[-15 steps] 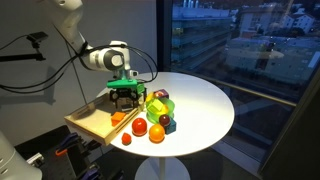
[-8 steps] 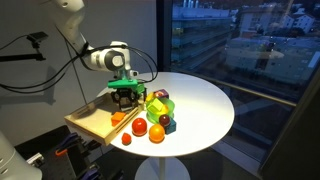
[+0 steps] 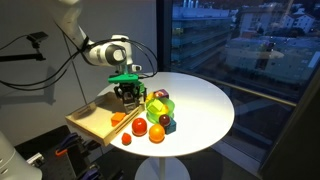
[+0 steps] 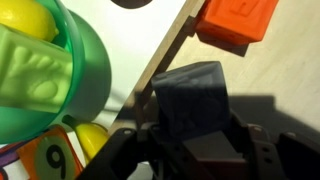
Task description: Remove the grey block from the tray
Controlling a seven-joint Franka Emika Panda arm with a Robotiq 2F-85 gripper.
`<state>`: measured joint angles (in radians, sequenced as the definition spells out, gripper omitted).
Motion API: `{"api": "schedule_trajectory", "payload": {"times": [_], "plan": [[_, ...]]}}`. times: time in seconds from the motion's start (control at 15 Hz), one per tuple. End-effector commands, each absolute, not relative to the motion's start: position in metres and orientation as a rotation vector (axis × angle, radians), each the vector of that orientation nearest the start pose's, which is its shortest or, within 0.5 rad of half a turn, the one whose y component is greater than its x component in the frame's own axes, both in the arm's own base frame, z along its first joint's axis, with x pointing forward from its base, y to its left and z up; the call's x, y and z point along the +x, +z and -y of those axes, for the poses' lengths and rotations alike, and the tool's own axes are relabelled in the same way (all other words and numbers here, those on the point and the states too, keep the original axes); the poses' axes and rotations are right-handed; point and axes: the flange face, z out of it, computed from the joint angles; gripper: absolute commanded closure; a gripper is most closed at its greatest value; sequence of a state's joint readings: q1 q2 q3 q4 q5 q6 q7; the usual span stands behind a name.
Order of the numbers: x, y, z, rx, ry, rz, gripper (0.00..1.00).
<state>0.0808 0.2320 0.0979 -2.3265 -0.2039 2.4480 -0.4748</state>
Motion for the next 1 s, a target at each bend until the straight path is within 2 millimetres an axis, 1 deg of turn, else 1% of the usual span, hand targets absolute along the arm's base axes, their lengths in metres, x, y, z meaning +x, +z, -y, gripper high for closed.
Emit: {"api": "schedule_trajectory", "payload": {"times": [0.0,0.2,0.53,0.73,0.93], "plan": [[0.5,0.261,-0.085,-2.983,0.185,1.167,0.68],[0.5,0.28,-0.078,-2.993,0.198,1.081,0.68],[0.503,0.307,-0.054,-3.04,0.189,0.918,0.68],[0.505,0.316,-0.036,-3.069,0.198,0.828,0.68],[0.502,0.32,-0.017,-3.089,0.224,0.745,0.68]]}}
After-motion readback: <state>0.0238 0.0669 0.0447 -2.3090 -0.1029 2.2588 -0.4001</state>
